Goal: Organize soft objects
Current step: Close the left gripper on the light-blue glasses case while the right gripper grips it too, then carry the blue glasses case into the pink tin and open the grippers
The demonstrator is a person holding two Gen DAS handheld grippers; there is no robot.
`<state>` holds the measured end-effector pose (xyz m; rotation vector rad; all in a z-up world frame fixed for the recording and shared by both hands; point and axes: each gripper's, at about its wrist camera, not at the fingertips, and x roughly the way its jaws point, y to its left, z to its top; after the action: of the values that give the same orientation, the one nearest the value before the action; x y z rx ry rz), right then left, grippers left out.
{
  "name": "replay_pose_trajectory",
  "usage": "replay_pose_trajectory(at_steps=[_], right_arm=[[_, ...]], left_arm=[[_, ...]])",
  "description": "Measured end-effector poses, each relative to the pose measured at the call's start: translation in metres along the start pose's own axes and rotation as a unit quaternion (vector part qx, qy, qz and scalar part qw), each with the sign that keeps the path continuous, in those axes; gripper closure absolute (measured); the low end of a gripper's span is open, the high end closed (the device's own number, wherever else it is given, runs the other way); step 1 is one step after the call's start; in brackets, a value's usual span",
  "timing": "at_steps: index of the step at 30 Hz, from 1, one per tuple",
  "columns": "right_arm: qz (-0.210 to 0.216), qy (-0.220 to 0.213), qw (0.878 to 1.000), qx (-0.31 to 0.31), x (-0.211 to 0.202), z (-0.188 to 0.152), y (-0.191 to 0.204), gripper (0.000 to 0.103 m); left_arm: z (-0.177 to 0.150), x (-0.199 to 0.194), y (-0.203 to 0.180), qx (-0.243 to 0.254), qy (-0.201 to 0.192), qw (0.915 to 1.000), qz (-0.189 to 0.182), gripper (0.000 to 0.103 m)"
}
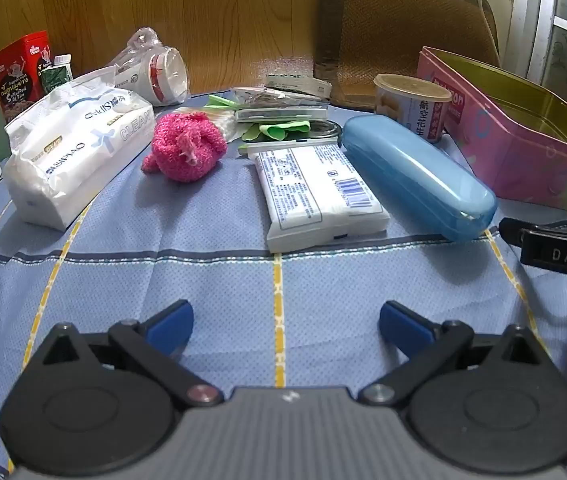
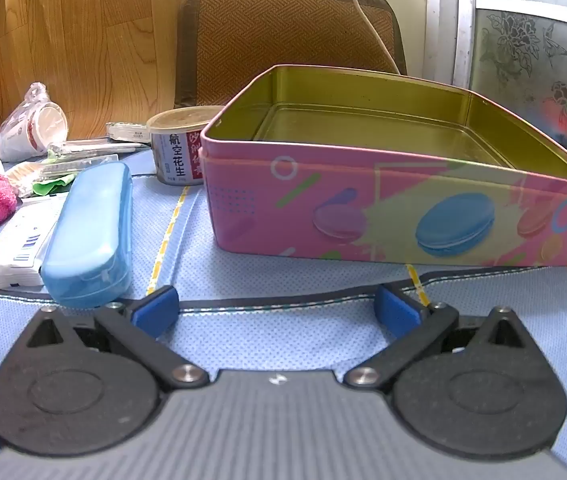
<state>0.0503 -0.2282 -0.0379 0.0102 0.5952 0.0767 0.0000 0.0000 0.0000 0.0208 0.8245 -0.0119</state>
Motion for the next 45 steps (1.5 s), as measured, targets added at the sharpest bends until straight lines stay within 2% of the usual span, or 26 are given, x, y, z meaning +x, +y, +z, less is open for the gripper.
replay_pose_trajectory(at_steps=[8, 11, 15, 17, 19, 20, 21, 23, 25, 28, 30, 32, 34, 38, 42, 44, 45], right_arm=[[-0.001, 0.000, 1.000, 0.000, 0.000, 0.000, 0.000, 0.000], [0.004, 0.002, 1.000, -0.003, -0.001, 0.000, -0.001, 0.000], [0.043, 0.003, 0.999, -0.012, -0.014, -0.006, -0.012, 0.000], [0.089, -0.010, 0.996, 0.008, -0.027, -0.013, -0.017, 0.000], [0.150, -0.019, 0.988, 0.008, -0.041, -0.020, -0.016, 0.005], [0.161, -0.021, 0.987, -0.007, -0.045, -0.021, -0.010, 0.006], [0.165, -0.026, 0.986, -0.028, -0.048, -0.020, -0.002, 0.007], [0.162, -0.036, 0.983, -0.077, -0.050, -0.016, 0.017, 0.017], [0.158, -0.041, 0.981, -0.102, -0.046, -0.007, 0.030, 0.019], [0.165, -0.035, 0.980, -0.104, -0.026, 0.007, 0.038, 0.021], [0.159, -0.032, 0.981, -0.102, -0.012, 0.011, 0.042, 0.027], [0.179, -0.021, 0.979, -0.095, -0.007, 0.010, 0.039, 0.047], [0.186, -0.020, 0.979, -0.082, -0.008, 0.007, 0.034, 0.048], [0.186, -0.022, 0.980, -0.070, -0.028, -0.006, 0.022, 0.048], [0.215, -0.017, 0.976, -0.020, -0.051, -0.031, 0.003, 0.048], [0.225, -0.019, 0.974, -0.002, -0.058, -0.039, -0.002, 0.048], [0.217, -0.027, 0.976, 0.002, -0.061, -0.042, -0.004, 0.048]], left_arm=[[0.000, -0.001, 0.002, -0.004, -0.006, 1.0000, -0.007, 0.000], [-0.003, -0.003, 0.006, 0.001, -0.014, 0.9996, -0.024, 0.000], [-0.010, -0.011, 0.025, 0.000, -0.028, 0.9975, -0.065, 0.000], [-0.012, -0.017, 0.041, -0.018, -0.032, 0.9972, -0.065, 0.001], [-0.009, -0.018, 0.054, -0.031, -0.034, 0.9971, -0.060, 0.009], [-0.007, -0.019, 0.059, -0.035, -0.034, 0.9967, -0.065, 0.016], [-0.003, -0.019, 0.063, -0.039, -0.032, 0.9961, -0.073, 0.021], [0.005, -0.020, 0.067, -0.051, -0.031, 0.9941, -0.091, 0.026], [0.013, -0.021, 0.067, -0.059, -0.032, 0.9907, -0.118, 0.030], [0.025, -0.024, 0.060, -0.060, -0.037, 0.9872, -0.143, 0.034], [0.035, -0.024, 0.052, -0.060, -0.035, 0.9843, -0.162, 0.042], [0.045, -0.021, 0.043, -0.059, -0.023, 0.9806, -0.185, 0.048], [0.054, -0.014, 0.031, -0.056, -0.007, 0.9769, -0.206, 0.052], [0.064, 0.000, -0.003, -0.046, 0.026, 0.9689, -0.242, 0.052], [0.056, 0.014, -0.038, -0.021, 0.055, 0.9675, -0.246, 0.051], [0.053, 0.015, -0.050, -0.016, 0.052, 0.9659, -0.253, 0.052], [0.053, 0.012, -0.056, -0.007, 0.047, 0.9668, -0.251, 0.058]])
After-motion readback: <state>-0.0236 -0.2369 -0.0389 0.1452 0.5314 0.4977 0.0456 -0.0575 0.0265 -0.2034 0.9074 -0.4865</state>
